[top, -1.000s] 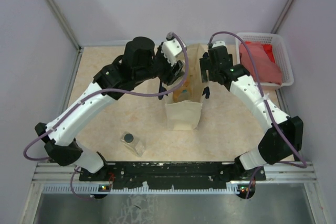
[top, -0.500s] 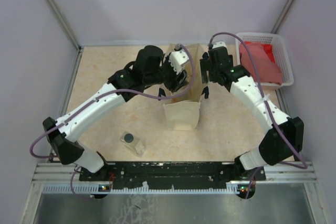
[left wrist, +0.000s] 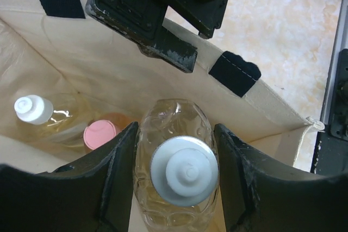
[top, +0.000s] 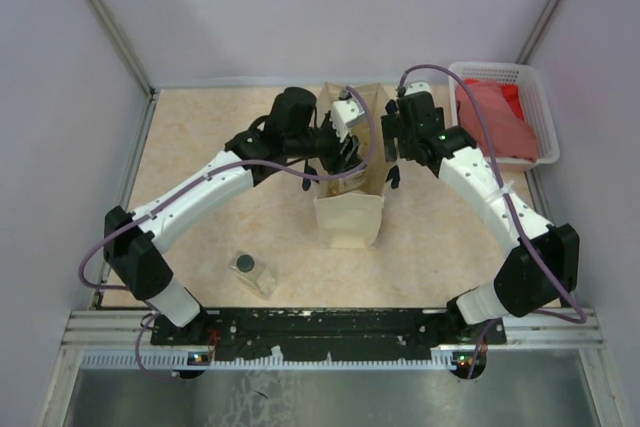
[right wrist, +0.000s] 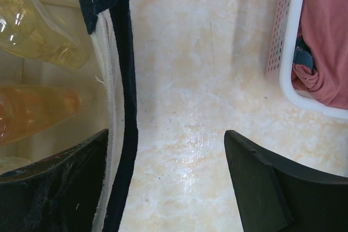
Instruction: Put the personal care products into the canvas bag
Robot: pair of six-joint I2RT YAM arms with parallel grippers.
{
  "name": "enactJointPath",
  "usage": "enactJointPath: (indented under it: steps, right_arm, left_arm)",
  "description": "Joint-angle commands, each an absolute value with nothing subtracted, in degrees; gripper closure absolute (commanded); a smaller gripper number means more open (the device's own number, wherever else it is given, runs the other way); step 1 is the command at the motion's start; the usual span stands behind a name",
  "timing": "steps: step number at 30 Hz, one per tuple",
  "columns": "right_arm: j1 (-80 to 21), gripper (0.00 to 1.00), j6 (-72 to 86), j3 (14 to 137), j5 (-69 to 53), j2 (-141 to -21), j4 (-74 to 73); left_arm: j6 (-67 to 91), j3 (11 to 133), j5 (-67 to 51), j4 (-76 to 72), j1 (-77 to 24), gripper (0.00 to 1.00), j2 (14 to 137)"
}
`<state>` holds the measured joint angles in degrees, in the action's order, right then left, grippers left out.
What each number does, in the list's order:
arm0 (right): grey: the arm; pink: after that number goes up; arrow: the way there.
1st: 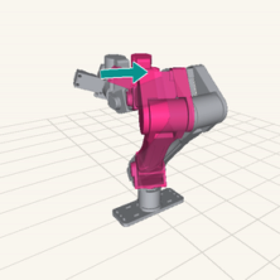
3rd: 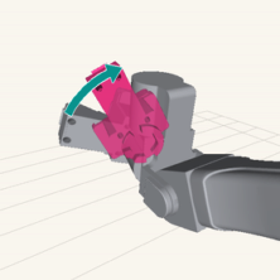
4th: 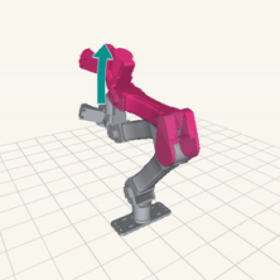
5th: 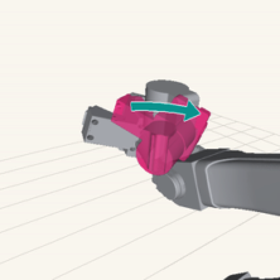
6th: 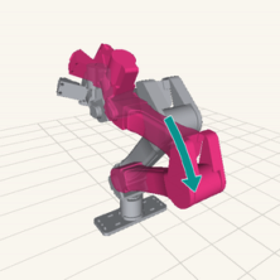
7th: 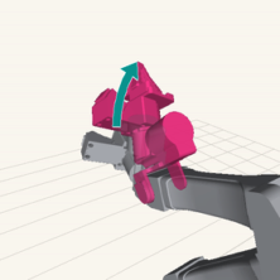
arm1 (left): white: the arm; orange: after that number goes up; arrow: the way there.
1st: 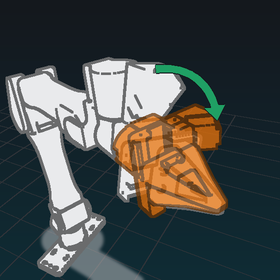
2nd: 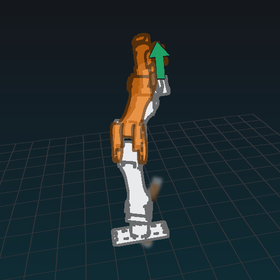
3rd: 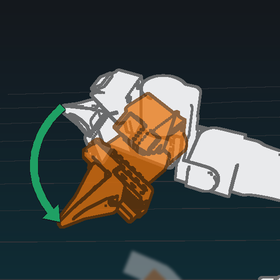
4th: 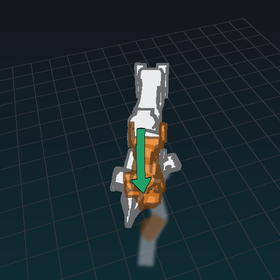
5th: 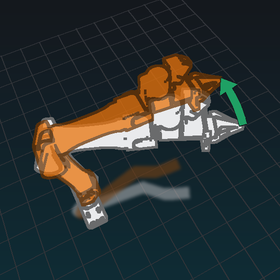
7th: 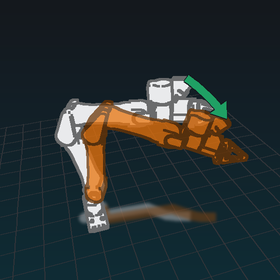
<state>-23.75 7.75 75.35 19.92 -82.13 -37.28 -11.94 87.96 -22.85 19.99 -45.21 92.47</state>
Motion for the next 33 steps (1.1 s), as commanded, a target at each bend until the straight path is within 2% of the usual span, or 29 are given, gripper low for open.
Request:
enactJointPath:
  steps: [1, 11, 21, 33]
  right_arm:
    - [-23.3, 0.16, 7.8, 74.9, 21.3, -79.6, -36.0]
    - [-23.3, 0.16, 7.8, 75.2, 20.9, -80.2, -35.9]
    - [-23.3, 0.16, 7.9, 75.3, 20.9, -80.6, -35.9]
    - [-23.1, 0.16, 7.8, 75.3, 21.2, -81.0, -36.0]
  left_arm:
    - [-11.8, 87.0, -29.4, 11.6, -44.7, 1.00, 92.5]
    - [-10.9, 81.1, -31.0, 8.0, -44.7, 1.00, 94.6]
    - [-13.4, 86.9, -28.2, 12.3, -43.5, 1.00, 93.0]
    - [-16.1, 89.7, -28.0, 15.0, -34.0, 1.00, 91.8]
